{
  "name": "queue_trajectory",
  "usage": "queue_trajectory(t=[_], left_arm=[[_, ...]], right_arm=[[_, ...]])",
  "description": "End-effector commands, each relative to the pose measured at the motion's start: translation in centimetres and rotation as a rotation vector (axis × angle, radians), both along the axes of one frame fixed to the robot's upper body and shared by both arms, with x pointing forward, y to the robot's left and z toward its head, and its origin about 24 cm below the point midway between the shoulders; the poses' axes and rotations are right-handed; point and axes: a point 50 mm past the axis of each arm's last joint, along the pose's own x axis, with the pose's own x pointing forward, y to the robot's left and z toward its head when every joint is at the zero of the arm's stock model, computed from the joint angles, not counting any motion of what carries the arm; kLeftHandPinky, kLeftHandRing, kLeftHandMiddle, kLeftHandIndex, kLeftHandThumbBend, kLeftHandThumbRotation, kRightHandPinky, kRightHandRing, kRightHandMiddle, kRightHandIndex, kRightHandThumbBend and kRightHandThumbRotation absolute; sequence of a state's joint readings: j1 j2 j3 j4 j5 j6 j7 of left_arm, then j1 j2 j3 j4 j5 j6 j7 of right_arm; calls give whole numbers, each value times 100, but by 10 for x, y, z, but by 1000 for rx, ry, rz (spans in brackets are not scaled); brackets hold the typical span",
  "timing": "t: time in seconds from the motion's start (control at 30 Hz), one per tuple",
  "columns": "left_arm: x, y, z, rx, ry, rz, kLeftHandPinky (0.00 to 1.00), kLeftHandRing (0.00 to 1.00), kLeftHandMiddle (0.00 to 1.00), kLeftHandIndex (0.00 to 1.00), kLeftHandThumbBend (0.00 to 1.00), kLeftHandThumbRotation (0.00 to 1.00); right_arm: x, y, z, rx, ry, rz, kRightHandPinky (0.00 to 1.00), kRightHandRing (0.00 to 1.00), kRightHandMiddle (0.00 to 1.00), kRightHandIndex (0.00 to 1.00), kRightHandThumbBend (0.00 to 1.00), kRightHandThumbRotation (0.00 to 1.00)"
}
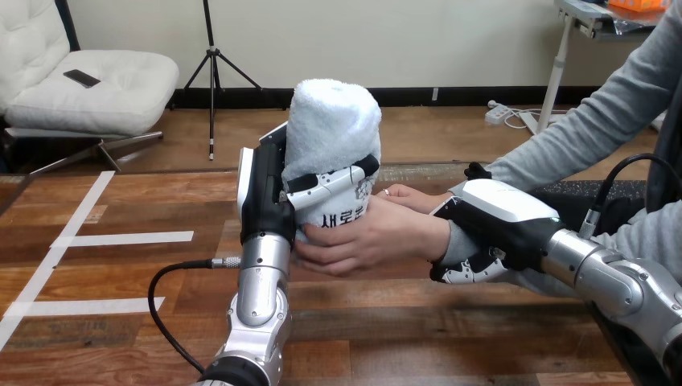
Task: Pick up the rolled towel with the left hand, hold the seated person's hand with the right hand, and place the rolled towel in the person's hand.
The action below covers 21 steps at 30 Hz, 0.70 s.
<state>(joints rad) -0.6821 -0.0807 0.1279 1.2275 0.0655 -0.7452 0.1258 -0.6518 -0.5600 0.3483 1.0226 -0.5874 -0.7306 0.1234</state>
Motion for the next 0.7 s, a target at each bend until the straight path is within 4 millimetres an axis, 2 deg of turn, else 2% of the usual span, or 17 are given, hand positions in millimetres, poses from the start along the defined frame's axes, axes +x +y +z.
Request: queue_trajectory(t=[0.0,0.47,0.5,0.6,0.67], left_arm=[[4,-29,22,-10,-91,-110,36,39,42,41,61,0],[6,-28,21,-18,-76,-133,36,40,43,42,64,0],[6,-27,20,-30,-61,-156,37,42,45,44,73,1],[8,-27,18,-40,-37,-207,38,44,48,46,78,3],[9,-26,18,-20,-29,-236,41,48,53,51,85,9]], right_arm=[[17,20,38,48,-144,67,30,34,39,45,48,1],[17,17,38,46,-142,59,29,34,39,44,49,0],[17,17,38,46,-142,59,30,34,39,44,49,0],[17,16,38,47,-141,58,30,34,39,44,49,0],[17,16,38,46,-140,57,30,34,39,44,49,0]])
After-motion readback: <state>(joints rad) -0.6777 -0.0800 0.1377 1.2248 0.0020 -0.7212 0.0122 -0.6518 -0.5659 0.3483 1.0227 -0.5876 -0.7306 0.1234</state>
